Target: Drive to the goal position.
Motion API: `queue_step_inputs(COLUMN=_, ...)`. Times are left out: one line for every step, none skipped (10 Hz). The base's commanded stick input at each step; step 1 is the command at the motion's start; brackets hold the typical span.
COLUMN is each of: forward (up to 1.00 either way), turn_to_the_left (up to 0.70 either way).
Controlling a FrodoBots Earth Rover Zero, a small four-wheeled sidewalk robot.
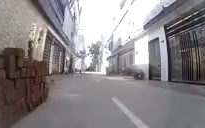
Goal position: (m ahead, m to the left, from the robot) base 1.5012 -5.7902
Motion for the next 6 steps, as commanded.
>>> queue_step_inputs(forward=1.0, turn_to_the_left=0.27)
queue_step_inputs(forward=1.0, turn_to_the_left=0.27)
queue_step_inputs(forward=1.0, turn_to_the_left=0.04)
queue_step_inputs(forward=1.0, turn_to_the_left=0.0)
queue_step_inputs(forward=1.0, turn_to_the_left=0.0)
queue_step_inputs(forward=1.0, turn_to_the_left=0.0)
